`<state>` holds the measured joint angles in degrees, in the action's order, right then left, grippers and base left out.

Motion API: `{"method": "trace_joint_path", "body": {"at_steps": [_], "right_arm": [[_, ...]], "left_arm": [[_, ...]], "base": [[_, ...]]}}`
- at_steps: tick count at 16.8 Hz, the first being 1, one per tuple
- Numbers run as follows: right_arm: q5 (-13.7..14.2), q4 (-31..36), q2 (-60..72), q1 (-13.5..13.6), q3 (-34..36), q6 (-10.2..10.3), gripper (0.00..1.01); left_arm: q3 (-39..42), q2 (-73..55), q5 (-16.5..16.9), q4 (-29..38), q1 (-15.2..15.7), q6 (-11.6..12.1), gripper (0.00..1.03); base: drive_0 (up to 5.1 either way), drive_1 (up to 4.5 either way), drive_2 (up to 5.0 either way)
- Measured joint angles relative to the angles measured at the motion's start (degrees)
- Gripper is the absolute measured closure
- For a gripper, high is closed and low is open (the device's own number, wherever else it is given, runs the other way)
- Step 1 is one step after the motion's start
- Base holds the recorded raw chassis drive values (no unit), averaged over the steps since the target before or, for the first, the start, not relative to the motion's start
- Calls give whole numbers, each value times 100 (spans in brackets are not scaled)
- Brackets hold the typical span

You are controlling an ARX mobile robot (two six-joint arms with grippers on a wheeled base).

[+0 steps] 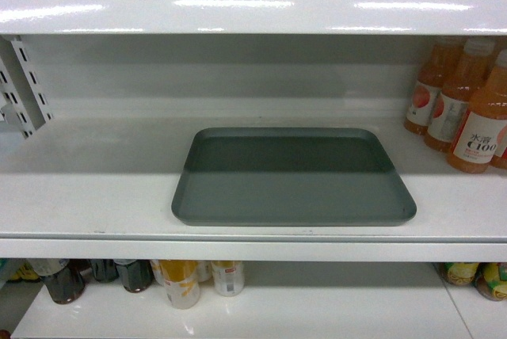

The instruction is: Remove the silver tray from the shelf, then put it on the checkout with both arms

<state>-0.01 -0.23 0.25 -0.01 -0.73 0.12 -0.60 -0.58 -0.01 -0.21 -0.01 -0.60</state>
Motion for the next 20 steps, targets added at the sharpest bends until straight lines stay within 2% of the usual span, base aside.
{"method": "trace_joint_path", "body": {"at_steps": [20], "right_arm": [[0,2,0,0,2,0,3]], "left_arm": [[0,0,0,0,0,0,5]], "base": [[0,0,0]]}}
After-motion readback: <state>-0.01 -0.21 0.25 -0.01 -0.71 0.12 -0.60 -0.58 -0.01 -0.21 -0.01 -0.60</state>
